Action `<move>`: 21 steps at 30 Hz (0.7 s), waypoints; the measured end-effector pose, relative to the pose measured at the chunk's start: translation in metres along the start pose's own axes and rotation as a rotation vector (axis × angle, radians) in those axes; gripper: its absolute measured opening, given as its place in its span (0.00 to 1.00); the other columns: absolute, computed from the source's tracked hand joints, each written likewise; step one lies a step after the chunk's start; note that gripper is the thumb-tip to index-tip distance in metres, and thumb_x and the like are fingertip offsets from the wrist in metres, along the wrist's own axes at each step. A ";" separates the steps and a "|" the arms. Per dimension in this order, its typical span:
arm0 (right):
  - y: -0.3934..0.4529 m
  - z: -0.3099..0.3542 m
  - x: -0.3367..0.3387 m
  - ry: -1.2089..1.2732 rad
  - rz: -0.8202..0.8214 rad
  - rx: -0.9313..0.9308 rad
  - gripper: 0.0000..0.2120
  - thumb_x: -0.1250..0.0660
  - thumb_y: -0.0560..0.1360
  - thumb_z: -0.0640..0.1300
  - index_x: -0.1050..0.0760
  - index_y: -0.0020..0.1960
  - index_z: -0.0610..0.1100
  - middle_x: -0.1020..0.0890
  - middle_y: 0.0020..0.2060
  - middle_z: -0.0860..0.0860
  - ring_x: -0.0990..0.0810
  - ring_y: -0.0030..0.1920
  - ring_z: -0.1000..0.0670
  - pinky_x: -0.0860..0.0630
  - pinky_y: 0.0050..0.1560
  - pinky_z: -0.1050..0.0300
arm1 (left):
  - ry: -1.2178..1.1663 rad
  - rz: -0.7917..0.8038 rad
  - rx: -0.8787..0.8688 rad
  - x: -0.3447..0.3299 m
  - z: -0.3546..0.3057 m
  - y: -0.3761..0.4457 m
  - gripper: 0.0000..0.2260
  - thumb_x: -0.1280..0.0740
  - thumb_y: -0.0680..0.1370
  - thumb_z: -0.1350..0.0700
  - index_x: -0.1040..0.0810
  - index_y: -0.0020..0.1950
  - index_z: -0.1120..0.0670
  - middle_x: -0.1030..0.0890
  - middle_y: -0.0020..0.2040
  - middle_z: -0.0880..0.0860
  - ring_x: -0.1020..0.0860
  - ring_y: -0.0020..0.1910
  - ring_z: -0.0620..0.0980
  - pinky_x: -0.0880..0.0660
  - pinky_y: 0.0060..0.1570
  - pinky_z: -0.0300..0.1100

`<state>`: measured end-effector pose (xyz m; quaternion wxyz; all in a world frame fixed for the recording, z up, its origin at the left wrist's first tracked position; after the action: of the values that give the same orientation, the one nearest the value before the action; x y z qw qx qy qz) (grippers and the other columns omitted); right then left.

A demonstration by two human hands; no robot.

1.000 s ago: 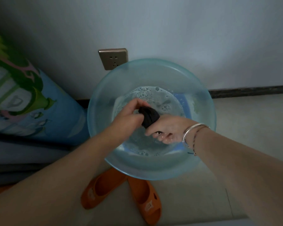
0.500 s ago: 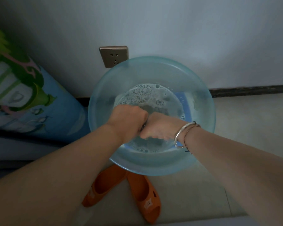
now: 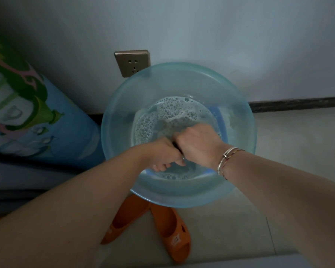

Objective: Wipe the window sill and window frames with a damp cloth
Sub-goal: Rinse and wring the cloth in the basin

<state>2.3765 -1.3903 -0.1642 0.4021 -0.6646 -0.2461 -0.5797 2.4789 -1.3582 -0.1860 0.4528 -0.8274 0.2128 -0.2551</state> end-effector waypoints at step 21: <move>0.005 -0.014 -0.015 0.200 -0.174 -0.196 0.11 0.38 0.72 0.36 0.32 0.51 0.47 0.23 0.37 0.48 0.21 0.39 0.41 0.35 0.31 0.54 | 0.007 -0.423 -0.165 0.003 -0.007 0.004 0.06 0.37 0.75 0.65 0.24 0.38 0.60 0.21 0.32 0.57 0.19 0.34 0.58 0.19 0.39 0.51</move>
<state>2.3695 -1.4027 -0.1797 0.3063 -0.6157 -0.2037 -0.6968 2.4767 -1.3664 -0.1859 0.3194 -0.8869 0.0560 -0.3289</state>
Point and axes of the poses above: each hand's wrist, its own y-axis towards the middle knuckle, its own x-axis out of the back of the hand, z = x × y, the point moved 2 cm from there along y, towards the middle knuckle
